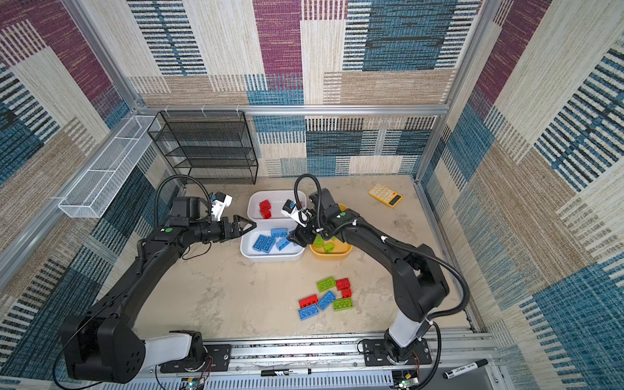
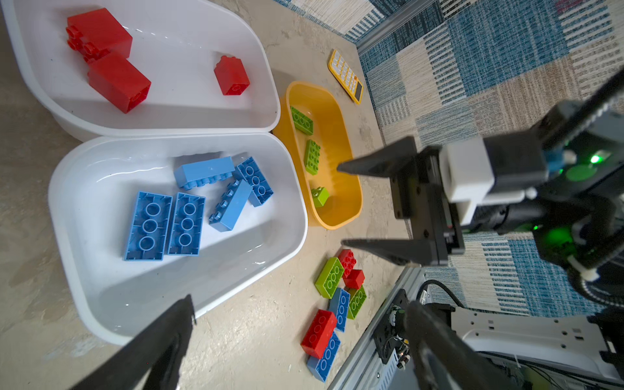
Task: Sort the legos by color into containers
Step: 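Move the right gripper back down to the brick pile over a red brick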
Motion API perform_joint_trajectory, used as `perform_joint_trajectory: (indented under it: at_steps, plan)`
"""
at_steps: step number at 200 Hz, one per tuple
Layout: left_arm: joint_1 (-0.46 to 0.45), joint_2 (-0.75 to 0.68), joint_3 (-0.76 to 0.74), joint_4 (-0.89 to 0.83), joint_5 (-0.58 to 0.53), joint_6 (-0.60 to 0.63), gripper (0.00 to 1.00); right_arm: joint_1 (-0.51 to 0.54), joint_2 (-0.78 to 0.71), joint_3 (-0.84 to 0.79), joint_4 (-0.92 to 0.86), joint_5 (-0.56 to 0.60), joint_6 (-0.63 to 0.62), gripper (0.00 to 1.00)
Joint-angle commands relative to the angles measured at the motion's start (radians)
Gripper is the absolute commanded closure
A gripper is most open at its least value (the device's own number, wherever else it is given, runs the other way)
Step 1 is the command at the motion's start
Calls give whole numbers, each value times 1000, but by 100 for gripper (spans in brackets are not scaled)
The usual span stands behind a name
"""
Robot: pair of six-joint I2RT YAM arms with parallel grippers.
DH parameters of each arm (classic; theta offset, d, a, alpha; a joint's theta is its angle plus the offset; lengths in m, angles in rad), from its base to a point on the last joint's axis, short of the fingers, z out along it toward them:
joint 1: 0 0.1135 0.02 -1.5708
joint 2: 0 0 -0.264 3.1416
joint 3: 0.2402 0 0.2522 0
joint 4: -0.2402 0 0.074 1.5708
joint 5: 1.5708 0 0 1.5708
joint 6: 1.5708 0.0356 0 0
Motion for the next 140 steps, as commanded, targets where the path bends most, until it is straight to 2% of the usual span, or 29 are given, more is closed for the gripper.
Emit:
perform_joint_trajectory:
  at_steps: [1,37,63,90,140]
  plan:
    - [2,7,4,-17,19,27,1,-1,-120,-126,-72,-30,-138,23]
    - [1,23,9,-14,26,27,1,21,-303,-337,-127,-27,-210,25]
    - [2,30,14,-14,26,30,1,67,-354,-435,-154,8,-243,25]
    - [2,36,16,-17,29,33,1,112,-347,-489,-112,38,-268,27]
    - [2,10,-4,-20,16,39,1,180,-233,-488,-16,33,-248,29]
